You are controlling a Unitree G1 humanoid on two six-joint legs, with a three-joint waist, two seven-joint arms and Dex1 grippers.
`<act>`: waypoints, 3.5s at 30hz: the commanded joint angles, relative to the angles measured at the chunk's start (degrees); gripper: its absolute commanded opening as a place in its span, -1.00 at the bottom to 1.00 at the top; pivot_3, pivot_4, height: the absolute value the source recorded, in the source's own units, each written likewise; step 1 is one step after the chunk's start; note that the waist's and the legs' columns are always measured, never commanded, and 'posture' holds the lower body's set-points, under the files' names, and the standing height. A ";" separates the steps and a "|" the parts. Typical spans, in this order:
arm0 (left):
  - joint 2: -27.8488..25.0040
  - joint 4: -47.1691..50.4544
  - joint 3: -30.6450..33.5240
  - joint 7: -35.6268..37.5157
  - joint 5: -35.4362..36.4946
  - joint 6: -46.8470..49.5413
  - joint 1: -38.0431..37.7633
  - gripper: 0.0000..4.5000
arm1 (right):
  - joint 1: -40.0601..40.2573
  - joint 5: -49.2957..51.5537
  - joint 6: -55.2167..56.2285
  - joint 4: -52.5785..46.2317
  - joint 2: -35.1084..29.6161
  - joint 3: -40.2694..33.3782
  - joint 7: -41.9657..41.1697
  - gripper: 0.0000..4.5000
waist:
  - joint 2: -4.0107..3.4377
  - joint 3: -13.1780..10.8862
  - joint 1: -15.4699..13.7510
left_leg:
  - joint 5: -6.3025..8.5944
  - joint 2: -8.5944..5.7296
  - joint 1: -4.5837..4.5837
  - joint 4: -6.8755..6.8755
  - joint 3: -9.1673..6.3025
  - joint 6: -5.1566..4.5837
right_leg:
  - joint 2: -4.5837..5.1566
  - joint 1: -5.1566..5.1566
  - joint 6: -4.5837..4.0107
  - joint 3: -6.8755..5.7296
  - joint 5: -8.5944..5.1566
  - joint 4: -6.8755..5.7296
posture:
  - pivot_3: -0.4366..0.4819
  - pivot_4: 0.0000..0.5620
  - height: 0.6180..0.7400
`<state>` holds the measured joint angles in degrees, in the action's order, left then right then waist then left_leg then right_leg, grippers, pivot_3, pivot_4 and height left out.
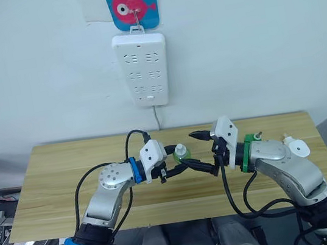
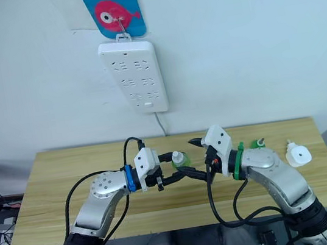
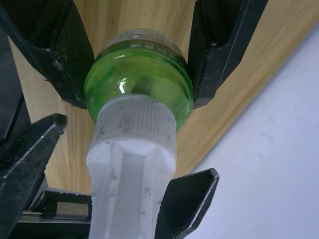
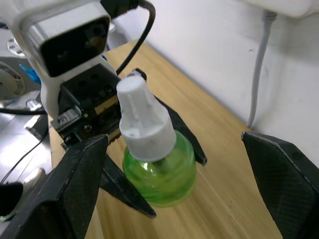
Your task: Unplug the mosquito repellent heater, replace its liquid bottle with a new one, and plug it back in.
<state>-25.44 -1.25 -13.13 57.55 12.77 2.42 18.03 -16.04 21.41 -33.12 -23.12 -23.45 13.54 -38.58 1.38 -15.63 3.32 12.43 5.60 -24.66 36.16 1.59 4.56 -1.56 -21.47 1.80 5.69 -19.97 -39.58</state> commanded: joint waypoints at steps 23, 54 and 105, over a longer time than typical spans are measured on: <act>-3.96 5.33 -4.46 15.85 4.24 -3.27 -0.62 0.00 | -13.64 5.13 10.60 6.49 -3.24 7.42 -31.53 -0.50 | -0.01 0.02 0.13 | 0.02 0.05 -0.01 0.48 -0.08 -0.03 | -0.07 -0.02 -0.01 -0.02 0.00 -0.41 | -0.20 -0.14 1.00; 0.65 2.50 3.29 0.07 4.14 3.66 0.79 0.00 | -1.73 0.11 -4.45 -10.52 -2.67 -1.57 -5.14 1.00 | -0.01 0.02 -0.05 | 0.03 0.02 -0.04 0.79 -0.24 -0.06 | -0.05 0.05 -0.01 -0.11 0.01 -0.69 | -0.30 -0.09 1.00; -7.08 7.05 -2.58 19.04 6.08 -5.10 -2.93 0.00 | -19.65 2.84 19.92 23.36 -8.50 3.16 -48.55 0.99 | -0.02 0.02 -1.70 | 0.03 0.04 -0.02 0.85 -0.22 -0.09 | -0.04 0.03 -0.03 -0.14 0.01 -0.74 | -0.17 -0.09 1.00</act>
<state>-32.87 5.45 -16.30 77.51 18.51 -2.77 14.86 -37.27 23.36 -12.64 3.26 -31.24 18.72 -87.93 1.37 -15.61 1.62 12.46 5.65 -24.68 37.00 1.36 4.47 -1.60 -21.45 1.77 5.55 -19.95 -40.31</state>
